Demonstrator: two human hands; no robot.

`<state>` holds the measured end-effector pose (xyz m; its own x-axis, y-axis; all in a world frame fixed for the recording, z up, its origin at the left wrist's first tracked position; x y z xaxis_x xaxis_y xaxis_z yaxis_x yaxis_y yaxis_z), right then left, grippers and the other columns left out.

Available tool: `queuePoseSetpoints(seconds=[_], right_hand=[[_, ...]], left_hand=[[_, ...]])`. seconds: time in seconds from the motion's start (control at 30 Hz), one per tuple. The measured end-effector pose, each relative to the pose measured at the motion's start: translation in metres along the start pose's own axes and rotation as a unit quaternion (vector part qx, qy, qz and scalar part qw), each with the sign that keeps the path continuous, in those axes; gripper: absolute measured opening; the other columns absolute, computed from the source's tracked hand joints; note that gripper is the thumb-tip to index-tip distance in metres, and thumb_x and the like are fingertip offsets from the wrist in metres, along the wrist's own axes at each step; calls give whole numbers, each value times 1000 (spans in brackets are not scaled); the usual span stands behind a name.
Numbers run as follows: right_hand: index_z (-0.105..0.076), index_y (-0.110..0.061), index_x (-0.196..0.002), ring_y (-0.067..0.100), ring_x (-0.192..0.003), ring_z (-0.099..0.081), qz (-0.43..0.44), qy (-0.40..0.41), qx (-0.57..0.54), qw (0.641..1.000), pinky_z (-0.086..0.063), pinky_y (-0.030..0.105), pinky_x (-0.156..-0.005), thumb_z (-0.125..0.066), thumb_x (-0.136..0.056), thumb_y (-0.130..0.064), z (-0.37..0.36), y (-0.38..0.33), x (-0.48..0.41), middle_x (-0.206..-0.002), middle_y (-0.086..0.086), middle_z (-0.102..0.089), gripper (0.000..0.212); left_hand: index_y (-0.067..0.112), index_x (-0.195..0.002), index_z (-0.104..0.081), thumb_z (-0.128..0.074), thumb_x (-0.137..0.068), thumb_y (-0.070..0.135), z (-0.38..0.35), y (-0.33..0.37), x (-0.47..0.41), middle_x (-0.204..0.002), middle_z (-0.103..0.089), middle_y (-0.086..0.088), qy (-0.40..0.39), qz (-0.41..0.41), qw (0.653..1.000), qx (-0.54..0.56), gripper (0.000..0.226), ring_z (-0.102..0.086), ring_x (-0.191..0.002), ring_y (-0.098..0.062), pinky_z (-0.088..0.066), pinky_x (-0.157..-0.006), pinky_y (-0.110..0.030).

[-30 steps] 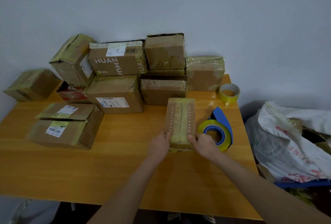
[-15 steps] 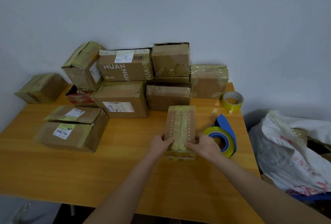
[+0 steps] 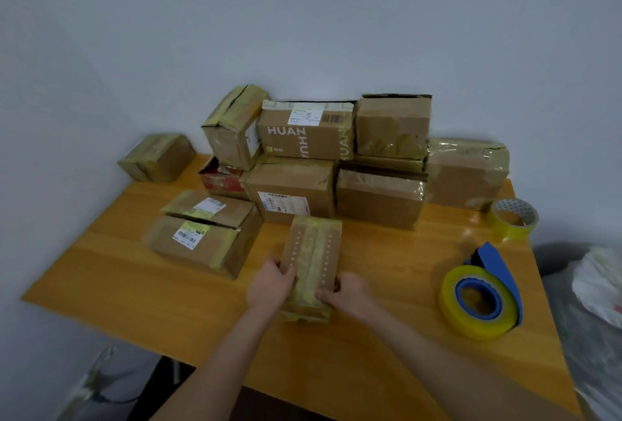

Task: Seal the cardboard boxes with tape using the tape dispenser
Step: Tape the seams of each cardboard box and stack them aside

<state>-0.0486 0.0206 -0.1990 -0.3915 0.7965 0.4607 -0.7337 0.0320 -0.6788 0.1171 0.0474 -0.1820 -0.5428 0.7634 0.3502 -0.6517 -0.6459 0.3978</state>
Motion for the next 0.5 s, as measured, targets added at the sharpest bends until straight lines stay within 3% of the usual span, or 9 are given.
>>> queuePoseSetpoints(seconds=[0.2, 0.27, 0.33, 0.4, 0.5], right_hand=[[-57, -13, -124, 22, -106, -62, 34, -45, 2, 998, -52, 28, -83, -60, -93, -34, -42, -43, -17, -121, 6, -64, 37], [-56, -14, -126, 21, -105, -61, 49, -68, 0, 996, -51, 29, -89, -64, -91, -37, -42, -48, -21, -125, 7, -63, 43], [-44, -12, -140, 22, -117, -55, 51, -73, -3, 996, -44, 27, -92, -64, -92, -33, -28, -51, -25, -134, 7, -55, 56], [-36, -13, -145, 24, -125, -51, 39, -19, 2, 999, -43, 29, -95, -63, -92, -30, 0, -49, -33, -139, 8, -50, 62], [-42, -19, -142, 21, -117, -53, 22, 136, -19, 990, -47, 30, -94, -64, -92, -28, 61, -41, -43, -135, 8, -49, 56]], left_hand=[[10, -133, -41, -52, -95, 36, 26, -38, -15, -129, -47, -12, 28, 28, 999, -4, 47, -54, -113, -31, -49, -88, -41], [9, -136, -37, -53, -95, 35, 28, -36, -18, -133, -41, -13, 7, 40, 999, -15, 51, -50, -118, -32, -47, -92, -43], [10, -138, -35, -54, -94, 36, 31, -24, -20, -137, -37, -14, 20, 34, 998, -46, 54, -43, -125, -32, -44, -97, -42], [13, -139, -36, -56, -93, 37, 36, 1, -22, -139, -36, -12, 56, 1, 997, -60, 56, -40, -128, -29, -44, -98, -39], [15, -138, -41, -57, -93, 28, 39, 56, -27, -141, -37, -9, 70, -88, 993, 28, 50, -44, -126, -24, -44, -101, -34]])
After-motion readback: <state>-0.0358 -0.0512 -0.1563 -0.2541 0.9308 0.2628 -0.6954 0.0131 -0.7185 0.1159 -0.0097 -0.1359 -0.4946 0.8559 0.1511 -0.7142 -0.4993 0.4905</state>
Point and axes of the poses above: each hand's wrist, its own x-axis away from the middle knuckle, its own z-axis out of the back of the hand, y = z × x, the point moved 4 cm from there along -x, towards the middle knuckle
